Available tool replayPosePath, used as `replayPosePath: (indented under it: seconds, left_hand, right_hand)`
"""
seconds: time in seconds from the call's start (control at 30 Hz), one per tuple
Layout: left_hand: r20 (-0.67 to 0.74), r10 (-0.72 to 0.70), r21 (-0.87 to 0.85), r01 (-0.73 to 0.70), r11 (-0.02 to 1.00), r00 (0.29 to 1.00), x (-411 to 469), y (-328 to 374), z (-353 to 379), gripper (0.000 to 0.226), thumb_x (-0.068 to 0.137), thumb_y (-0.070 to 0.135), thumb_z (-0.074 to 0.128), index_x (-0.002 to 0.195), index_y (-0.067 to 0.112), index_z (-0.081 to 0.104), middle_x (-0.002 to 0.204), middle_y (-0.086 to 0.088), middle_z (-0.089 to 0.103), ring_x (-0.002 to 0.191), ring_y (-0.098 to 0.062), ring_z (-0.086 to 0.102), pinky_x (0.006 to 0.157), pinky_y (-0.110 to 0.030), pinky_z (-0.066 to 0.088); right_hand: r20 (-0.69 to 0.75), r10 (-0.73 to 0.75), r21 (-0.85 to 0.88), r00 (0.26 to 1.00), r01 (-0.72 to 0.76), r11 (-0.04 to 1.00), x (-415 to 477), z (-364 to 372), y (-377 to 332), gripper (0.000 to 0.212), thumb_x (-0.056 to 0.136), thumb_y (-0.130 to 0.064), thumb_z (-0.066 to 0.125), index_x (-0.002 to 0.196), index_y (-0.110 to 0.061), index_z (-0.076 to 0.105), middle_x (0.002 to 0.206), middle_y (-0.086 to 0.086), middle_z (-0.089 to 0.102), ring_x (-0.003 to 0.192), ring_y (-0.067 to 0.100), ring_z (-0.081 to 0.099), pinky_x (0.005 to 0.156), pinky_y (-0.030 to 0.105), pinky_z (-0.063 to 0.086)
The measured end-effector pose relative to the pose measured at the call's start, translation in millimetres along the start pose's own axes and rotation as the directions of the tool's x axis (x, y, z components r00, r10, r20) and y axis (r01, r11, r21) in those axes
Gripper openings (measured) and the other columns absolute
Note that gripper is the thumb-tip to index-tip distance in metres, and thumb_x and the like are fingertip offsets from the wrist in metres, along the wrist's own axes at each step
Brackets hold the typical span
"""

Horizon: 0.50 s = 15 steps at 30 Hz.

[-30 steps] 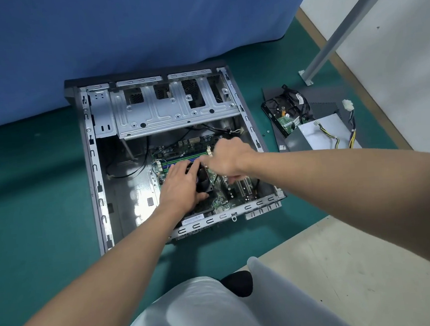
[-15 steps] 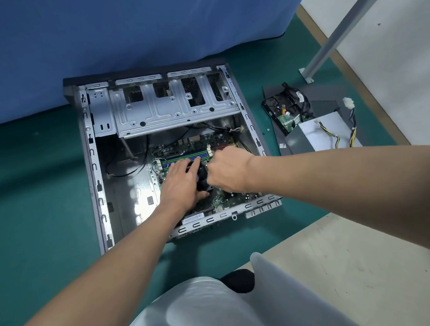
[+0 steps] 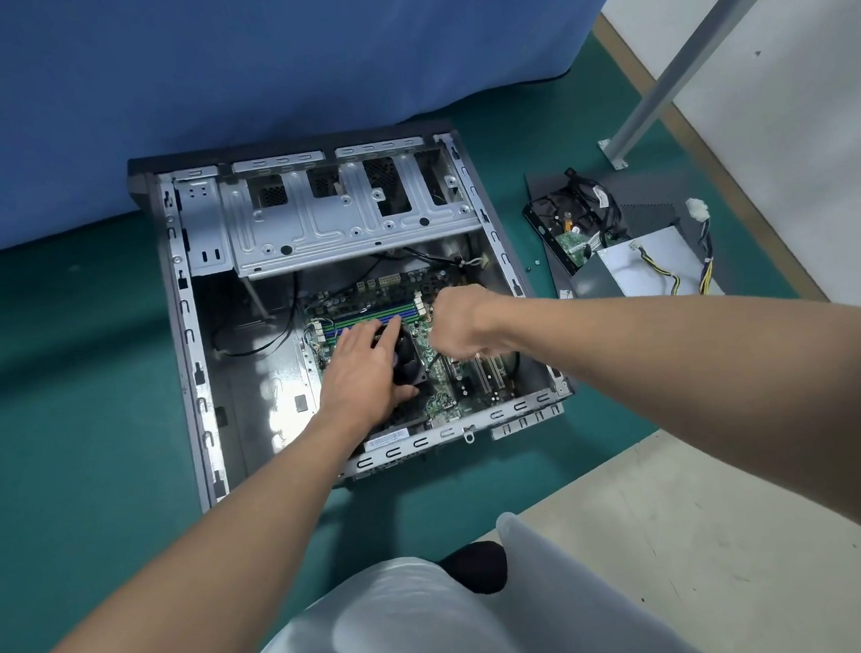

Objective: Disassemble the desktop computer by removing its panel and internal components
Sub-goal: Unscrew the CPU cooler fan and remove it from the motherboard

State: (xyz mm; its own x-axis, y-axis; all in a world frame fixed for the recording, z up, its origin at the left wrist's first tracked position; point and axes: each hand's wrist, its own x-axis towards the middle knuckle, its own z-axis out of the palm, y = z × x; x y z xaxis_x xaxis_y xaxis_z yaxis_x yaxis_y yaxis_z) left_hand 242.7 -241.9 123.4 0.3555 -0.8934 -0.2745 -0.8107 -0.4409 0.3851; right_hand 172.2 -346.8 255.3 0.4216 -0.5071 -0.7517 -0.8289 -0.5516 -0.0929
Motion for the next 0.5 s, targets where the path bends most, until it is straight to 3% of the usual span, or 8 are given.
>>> replayPosePath:
  seconds: [0.07, 0.13, 0.2, 0.27, 0.3, 0.37, 0.43, 0.5]
  left_hand:
    - [-0.001, 0.005, -0.008, -0.005, 1.0, 1.0, -0.1, -0.6, 0.3, 0.099, 0.077, 0.048, 0.075, 0.153, 0.017, 0.018, 0.152, -0.011, 0.029, 0.141, -0.028, 0.024, 0.117, -0.037, 0.016]
    - [-0.004, 0.009, -0.018, -0.009, 1.0, 1.0, 0.0, -0.4, 0.2, 0.098, 0.077, 0.047, 0.075, 0.152, 0.017, 0.02, 0.152, -0.012, 0.029, 0.141, -0.028, 0.024, 0.118, -0.037, 0.013]
    - [-0.003, 0.009, -0.019, -0.009, 1.0, 1.0, -0.3, 0.2, -0.4, 0.096, 0.078, 0.047, 0.075, 0.151, 0.015, 0.022, 0.152, -0.012, 0.029, 0.142, -0.028, 0.024, 0.118, -0.036, 0.011]
    - [-0.014, 0.01, -0.02, -0.01, 1.0, 1.0, -0.2, 0.1, -0.1, 0.094, 0.078, 0.047, 0.075, 0.15, 0.013, 0.026, 0.152, -0.012, 0.03, 0.142, -0.027, 0.024, 0.119, -0.036, 0.011]
    - [-0.017, 0.01, -0.022, -0.011, 1.0, 1.0, -0.6, -0.2, -0.3, 0.093, 0.077, 0.047, 0.075, 0.149, 0.013, 0.028, 0.152, -0.012, 0.03, 0.141, -0.027, 0.024, 0.119, -0.036, 0.012]
    - [-0.017, 0.01, -0.028, -0.01, 1.0, 1.0, -1.2, -0.5, -0.5, 0.093, 0.077, 0.047, 0.075, 0.149, 0.014, 0.027, 0.152, -0.012, 0.03, 0.141, -0.028, 0.025, 0.118, -0.036, 0.014]
    - [-0.009, 0.007, -0.023, -0.007, 1.0, 1.0, -1.5, -0.3, -1.0, 0.097, 0.078, 0.047, 0.074, 0.152, 0.016, 0.02, 0.153, -0.012, 0.029, 0.141, -0.028, 0.023, 0.117, -0.036, 0.014]
    - [-0.005, 0.006, -0.021, -0.006, 1.0, 1.0, -2.1, 0.3, -1.0, 0.098, 0.078, 0.048, 0.074, 0.153, 0.018, 0.018, 0.153, -0.011, 0.028, 0.142, -0.028, 0.023, 0.117, -0.036, 0.014]
  right_hand:
    - [-0.063, -0.188, -0.349, 0.98, 0.155, 0.924, -3.9, 3.0, 0.4, 0.011, 0.092, -0.01, 0.047, 0.093, -0.004, 0.056, 0.089, 0.01, 0.05, 0.074, 0.025, 0.051, 0.062, 0.03, 0.042]
    - [-0.012, -0.402, -0.617, 0.915, 0.31, 0.723, -10.3, 4.3, -0.8, 0.017, 0.092, -0.011, 0.049, 0.107, -0.009, 0.057, 0.094, 0.012, 0.053, 0.082, 0.03, 0.054, 0.065, 0.033, 0.04]
    - [0.09, -0.553, -0.77, 0.828, 0.41, 0.49, -8.9, 4.9, -2.2, 0.024, 0.097, -0.013, 0.045, 0.117, -0.011, 0.057, 0.107, 0.011, 0.06, 0.095, 0.032, 0.06, 0.065, 0.035, 0.039]
    - [0.138, -0.604, -0.824, 0.785, 0.43, 0.37, -5.1, 3.4, -5.8, 0.026, 0.098, -0.013, 0.043, 0.119, -0.01, 0.057, 0.112, 0.012, 0.061, 0.1, 0.033, 0.061, 0.068, 0.037, 0.042]
    - [0.122, -0.609, -0.795, 0.784, 0.445, 0.413, -3.5, 1.2, -7.5, 0.024, 0.096, -0.011, 0.045, 0.116, -0.01, 0.059, 0.109, 0.014, 0.059, 0.097, 0.034, 0.06, 0.067, 0.037, 0.042]
    - [0.035, -0.557, -0.655, 0.83, 0.44, 0.614, -2.6, -5.9, -5.6, 0.007, 0.091, -0.01, 0.053, 0.087, -0.009, 0.059, 0.087, 0.014, 0.052, 0.089, 0.033, 0.057, 0.065, 0.035, 0.038]
    - [-0.034, -0.426, -0.399, 0.904, 0.379, 0.835, 1.1, -7.5, 1.4, 0.035, 0.089, -0.026, 0.063, 0.062, -0.013, 0.045, 0.067, 0.007, 0.043, 0.084, 0.031, 0.058, 0.069, 0.034, 0.045]
    - [-0.084, -0.201, -0.012, 0.976, 0.201, 0.98, 2.6, -4.3, 4.4, 0.046, 0.091, -0.044, 0.057, 0.061, -0.009, 0.05, 0.055, 0.012, 0.054, 0.06, 0.024, 0.061, 0.063, 0.033, 0.054]
